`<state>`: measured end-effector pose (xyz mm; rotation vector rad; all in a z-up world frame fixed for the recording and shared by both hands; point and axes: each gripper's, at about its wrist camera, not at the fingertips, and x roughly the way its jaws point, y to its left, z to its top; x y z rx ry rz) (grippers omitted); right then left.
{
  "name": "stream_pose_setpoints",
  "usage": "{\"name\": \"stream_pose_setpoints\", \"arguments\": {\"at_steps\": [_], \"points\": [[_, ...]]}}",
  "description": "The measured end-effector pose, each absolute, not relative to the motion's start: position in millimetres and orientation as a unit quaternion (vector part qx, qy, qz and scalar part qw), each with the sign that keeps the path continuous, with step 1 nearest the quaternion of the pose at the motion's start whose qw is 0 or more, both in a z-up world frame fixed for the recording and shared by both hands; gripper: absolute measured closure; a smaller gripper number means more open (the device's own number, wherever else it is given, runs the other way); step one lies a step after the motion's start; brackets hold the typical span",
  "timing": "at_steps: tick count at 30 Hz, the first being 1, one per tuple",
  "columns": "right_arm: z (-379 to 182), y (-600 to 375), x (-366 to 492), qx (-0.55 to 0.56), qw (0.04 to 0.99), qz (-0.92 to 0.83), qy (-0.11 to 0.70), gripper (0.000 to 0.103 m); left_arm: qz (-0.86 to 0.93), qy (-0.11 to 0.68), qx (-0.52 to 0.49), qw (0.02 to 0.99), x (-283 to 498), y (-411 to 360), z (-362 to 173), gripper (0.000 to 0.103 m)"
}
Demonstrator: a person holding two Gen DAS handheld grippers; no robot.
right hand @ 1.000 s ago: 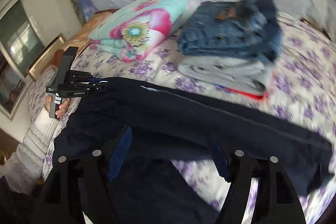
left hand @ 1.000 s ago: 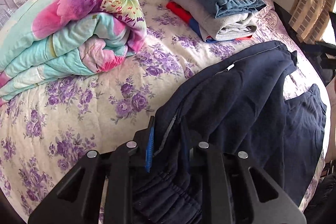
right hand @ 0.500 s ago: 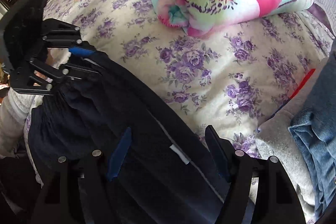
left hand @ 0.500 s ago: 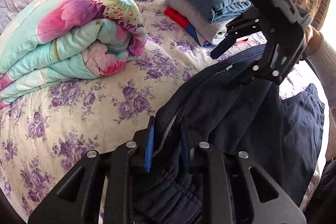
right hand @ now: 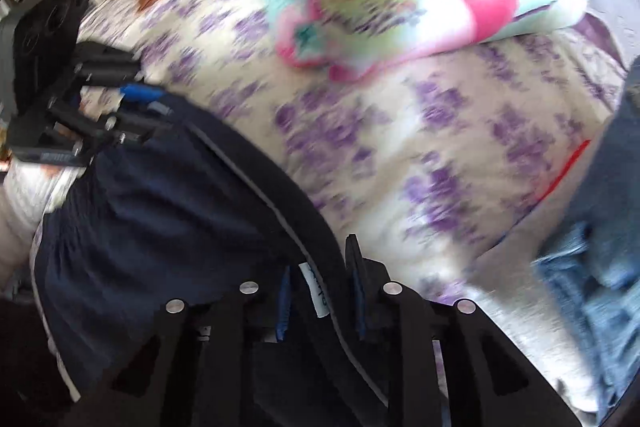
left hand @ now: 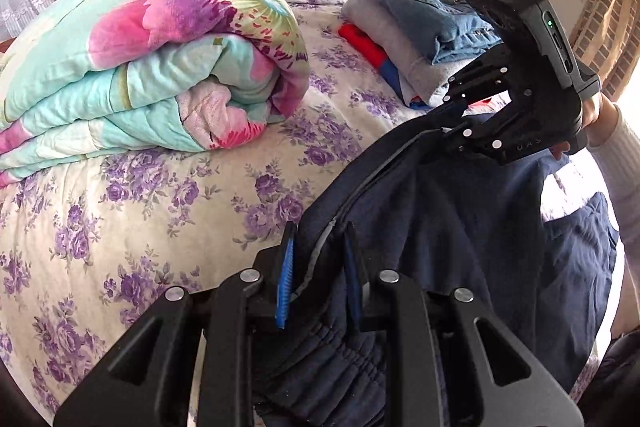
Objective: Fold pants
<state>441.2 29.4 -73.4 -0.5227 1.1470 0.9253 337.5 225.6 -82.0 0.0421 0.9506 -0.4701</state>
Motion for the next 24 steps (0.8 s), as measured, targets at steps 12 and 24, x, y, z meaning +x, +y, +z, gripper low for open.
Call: {"name": "stream_pose_setpoints", "arguments": {"at_steps": [12, 24], "points": [[-57.1, 32.6, 386.3, -0.260, 0.739, 0.375, 0.496, 0.083, -0.219, 0.446, 0.031, 0.867, 328.6, 222.4, -66.7, 0.082], [12.7, -14.8, 194.5, -0.189, 0.815, 0.349, 0.422, 0.085, -0.280, 0.384, 0.137, 0.869, 163.9, 187.7, -11.0, 0.082]]}}
